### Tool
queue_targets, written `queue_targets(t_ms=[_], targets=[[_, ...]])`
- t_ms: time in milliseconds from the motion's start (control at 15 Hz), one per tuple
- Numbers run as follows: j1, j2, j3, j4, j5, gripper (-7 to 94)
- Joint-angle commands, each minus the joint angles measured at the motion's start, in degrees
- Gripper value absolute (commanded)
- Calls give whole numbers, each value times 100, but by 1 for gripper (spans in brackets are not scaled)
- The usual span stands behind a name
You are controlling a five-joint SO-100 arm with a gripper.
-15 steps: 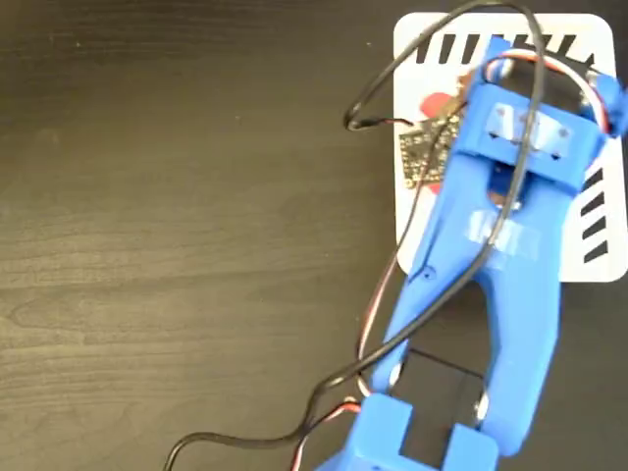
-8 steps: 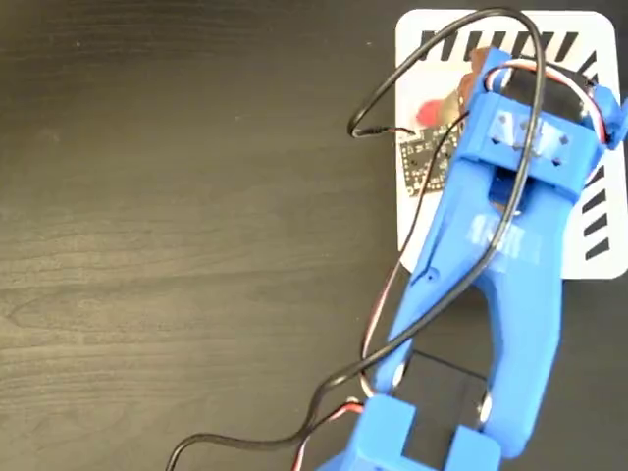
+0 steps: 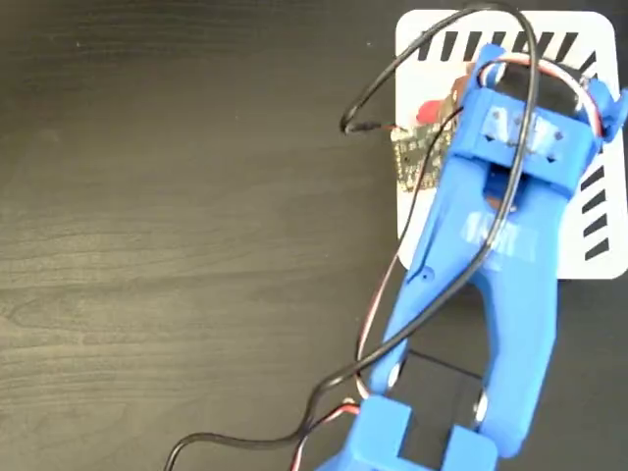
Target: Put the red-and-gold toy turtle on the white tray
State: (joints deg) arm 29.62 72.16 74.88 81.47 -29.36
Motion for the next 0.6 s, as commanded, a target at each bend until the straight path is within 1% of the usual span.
queue_targets(t_ms=[0,67,200,333,400,533], targets=[[-26,694,-721,62,369,0],[-97,765,-765,-97,571,0],[-387,1020,-677,-949,1494,0],[-984,1538,-387,-1433,2373,0],[-1318,1872,-158,-1793,2751,0],[-1951,2558,492,-2725,3270,0]])
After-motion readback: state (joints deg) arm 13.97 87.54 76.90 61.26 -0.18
